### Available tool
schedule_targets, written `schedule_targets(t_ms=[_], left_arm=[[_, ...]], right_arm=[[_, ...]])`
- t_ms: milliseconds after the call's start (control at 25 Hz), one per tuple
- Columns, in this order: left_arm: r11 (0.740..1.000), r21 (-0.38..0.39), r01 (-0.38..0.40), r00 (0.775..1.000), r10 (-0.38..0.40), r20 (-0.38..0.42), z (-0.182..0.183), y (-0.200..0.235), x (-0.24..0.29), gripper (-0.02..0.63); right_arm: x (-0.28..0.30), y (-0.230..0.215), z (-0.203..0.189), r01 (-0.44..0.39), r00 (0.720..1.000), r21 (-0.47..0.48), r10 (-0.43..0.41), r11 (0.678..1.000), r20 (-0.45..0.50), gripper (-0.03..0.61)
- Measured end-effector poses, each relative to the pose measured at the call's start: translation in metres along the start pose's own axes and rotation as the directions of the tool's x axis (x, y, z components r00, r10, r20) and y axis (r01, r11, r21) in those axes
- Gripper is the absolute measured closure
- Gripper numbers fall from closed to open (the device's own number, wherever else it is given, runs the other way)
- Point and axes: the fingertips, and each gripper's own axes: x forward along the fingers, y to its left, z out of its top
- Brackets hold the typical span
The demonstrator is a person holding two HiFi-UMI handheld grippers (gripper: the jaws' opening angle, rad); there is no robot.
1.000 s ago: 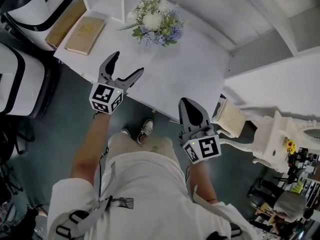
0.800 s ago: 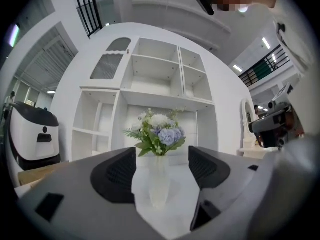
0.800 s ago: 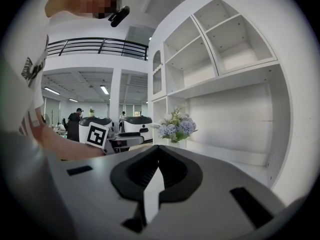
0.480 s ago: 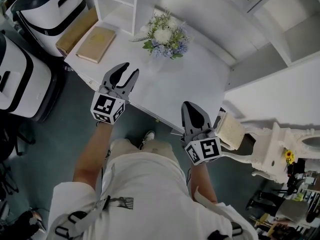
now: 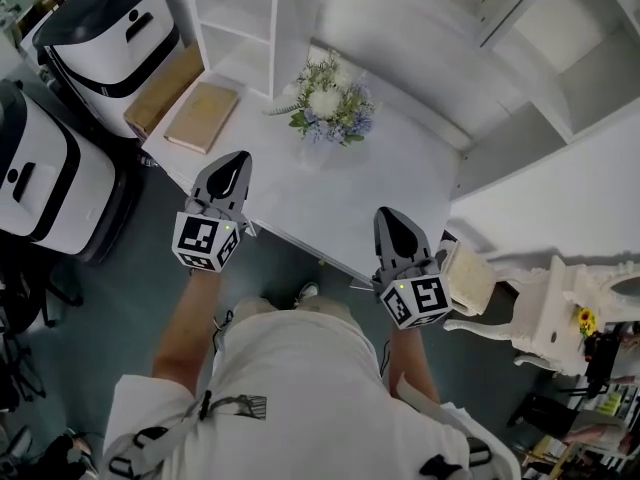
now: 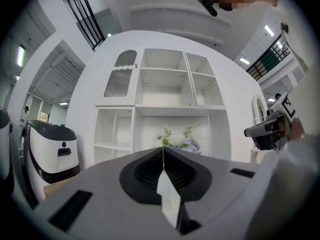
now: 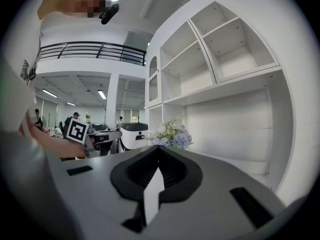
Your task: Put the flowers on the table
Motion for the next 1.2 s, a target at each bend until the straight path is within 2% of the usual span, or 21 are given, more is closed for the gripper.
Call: schedule_targets(t_ms=[200, 560, 720, 1040, 1200], left_arm=[[0.998, -0.007, -0.064, 0.998, 0.064, 0.014, 0.016, 0.022, -0.014, 0.598], [0.992, 0.051, -0.112, 0.993, 0.11, 0.043, 0.055, 0.046, -0.028, 0.598], [0.985, 0.038, -0.17, 0.984, 0.167, 0.065, 0.072, 0.046, -0.042, 0.598], [0.968, 0.022, -0.25, 0.965, 0.248, 0.08, 0.083, 0.047, -0.07, 0.598], [0.966, 0.008, -0.257, 0.964, 0.255, 0.074, 0.08, 0.043, -0.076, 0.598]], right_arm=[[0.01, -0.013, 0.017, 0.002, 0.999, -0.002, -0.002, 1.0, 0.034, 0.569], [0.023, -0.052, 0.04, 0.054, 0.996, -0.018, -0.052, 0.998, 0.068, 0.569], [0.024, -0.069, 0.047, 0.078, 0.994, -0.027, -0.076, 0.997, 0.079, 0.569], [0.018, -0.089, 0.057, 0.112, 0.99, -0.055, -0.107, 0.992, 0.088, 0.569], [0.018, -0.091, 0.058, 0.115, 0.99, -0.057, -0.11, 0.992, 0.088, 0.569]])
